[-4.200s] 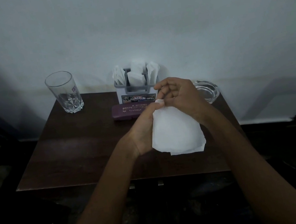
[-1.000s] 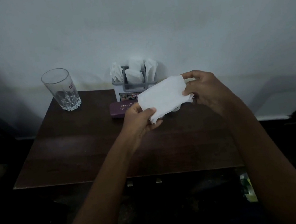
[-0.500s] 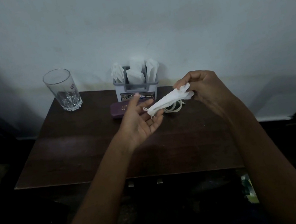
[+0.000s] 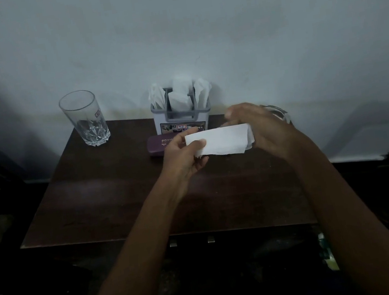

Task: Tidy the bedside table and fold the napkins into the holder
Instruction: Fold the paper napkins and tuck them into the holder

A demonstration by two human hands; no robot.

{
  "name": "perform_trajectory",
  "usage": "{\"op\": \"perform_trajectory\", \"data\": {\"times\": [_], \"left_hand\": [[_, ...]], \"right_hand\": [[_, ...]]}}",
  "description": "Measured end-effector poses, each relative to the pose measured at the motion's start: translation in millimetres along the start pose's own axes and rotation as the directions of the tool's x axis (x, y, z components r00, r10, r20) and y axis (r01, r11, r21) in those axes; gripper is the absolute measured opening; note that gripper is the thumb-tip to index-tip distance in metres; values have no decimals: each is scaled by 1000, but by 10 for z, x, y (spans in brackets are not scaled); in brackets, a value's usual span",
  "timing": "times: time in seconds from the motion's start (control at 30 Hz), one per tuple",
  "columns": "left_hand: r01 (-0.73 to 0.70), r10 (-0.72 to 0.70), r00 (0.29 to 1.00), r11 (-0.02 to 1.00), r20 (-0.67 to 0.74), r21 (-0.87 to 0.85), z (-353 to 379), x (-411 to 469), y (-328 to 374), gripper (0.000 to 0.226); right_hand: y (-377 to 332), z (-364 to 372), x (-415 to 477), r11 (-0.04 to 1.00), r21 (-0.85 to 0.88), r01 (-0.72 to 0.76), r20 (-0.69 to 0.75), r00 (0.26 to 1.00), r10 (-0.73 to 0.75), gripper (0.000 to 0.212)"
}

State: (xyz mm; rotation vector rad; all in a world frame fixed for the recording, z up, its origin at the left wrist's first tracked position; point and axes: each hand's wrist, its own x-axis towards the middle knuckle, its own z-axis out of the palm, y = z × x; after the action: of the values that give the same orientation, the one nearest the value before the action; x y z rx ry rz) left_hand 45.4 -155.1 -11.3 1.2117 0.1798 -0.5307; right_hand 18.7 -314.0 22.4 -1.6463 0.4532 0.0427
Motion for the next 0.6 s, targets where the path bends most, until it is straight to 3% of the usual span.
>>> {"op": "perform_trajectory", "data": {"times": [0.1,0.2,0.37,0.6], "left_hand": [[-13,13,1000,1000,-10,-1,14,-13,11,21],[48,-47,999,999,4,-18,25,-32,18,24],[55,-56,998,998,6,38,13,-22,-5,17],[-55,67,986,995,-154,82,-27,0,8,33]], "right_hand": [[17,40,-18,977,-206,50,42,998,-42,38],[-24,25,-27,974,-192,124,16,992,-123,43],[-25,28,-34,979,-167,118,33,993,-114,43],[56,49,1,999,-40,25,-117,993,-29,24]]}}
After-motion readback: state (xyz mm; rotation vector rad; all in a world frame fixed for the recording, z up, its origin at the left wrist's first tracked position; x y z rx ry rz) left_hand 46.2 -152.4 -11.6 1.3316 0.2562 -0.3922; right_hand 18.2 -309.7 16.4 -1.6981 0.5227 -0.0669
